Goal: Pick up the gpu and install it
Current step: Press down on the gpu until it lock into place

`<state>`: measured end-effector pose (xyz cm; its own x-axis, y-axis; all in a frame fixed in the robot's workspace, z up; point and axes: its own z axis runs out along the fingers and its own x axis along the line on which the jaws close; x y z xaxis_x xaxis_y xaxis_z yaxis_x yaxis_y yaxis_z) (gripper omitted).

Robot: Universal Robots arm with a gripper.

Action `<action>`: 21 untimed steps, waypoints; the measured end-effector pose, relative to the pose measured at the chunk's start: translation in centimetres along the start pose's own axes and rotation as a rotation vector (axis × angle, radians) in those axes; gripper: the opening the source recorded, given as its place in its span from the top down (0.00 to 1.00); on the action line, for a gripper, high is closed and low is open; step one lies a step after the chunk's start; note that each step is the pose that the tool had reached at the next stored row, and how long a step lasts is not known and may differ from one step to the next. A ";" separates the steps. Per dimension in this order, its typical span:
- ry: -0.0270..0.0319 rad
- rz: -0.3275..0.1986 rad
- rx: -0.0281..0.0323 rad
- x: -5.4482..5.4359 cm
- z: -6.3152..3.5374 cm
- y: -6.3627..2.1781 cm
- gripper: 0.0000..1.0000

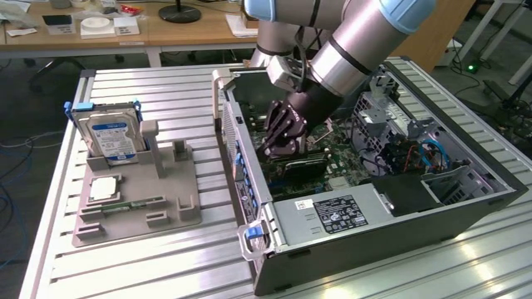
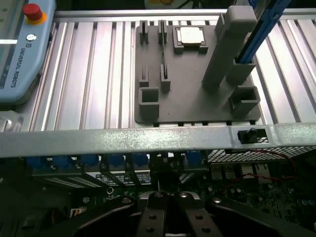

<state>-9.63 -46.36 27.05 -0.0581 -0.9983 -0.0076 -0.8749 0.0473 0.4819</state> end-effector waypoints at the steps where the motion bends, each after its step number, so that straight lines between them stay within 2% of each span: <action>1: -0.0001 0.000 0.0001 0.0 0.09 -0.06 0.89; 8: -0.0004 0.000 0.0003 -0.9 0.85 -1.20 0.89; 9: -0.0007 -0.001 0.0025 -1.0 0.88 -1.29 0.89; 10: -0.0005 -0.001 0.0102 -1.0 0.89 -1.30 0.89; 11: -0.0006 -0.003 0.0218 -1.0 0.90 -1.32 0.89; 14: -0.0019 -0.006 0.0696 -1.1 0.91 -1.31 0.89; 15: -0.0026 -0.007 0.0829 -1.2 0.92 -1.31 0.89; 16: -0.0031 -0.007 0.0933 -1.2 0.93 -1.30 0.89; 18: -0.0037 -0.008 0.1076 -1.4 0.94 -1.25 0.89; 19: -0.0036 -0.008 0.1104 -1.4 0.87 -1.19 0.89; 21: -0.0035 -0.008 0.1113 -1.5 0.52 -0.95 0.89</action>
<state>-8.96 -44.92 26.15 -0.0523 -0.9985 -0.0142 -0.9234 0.0429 0.3815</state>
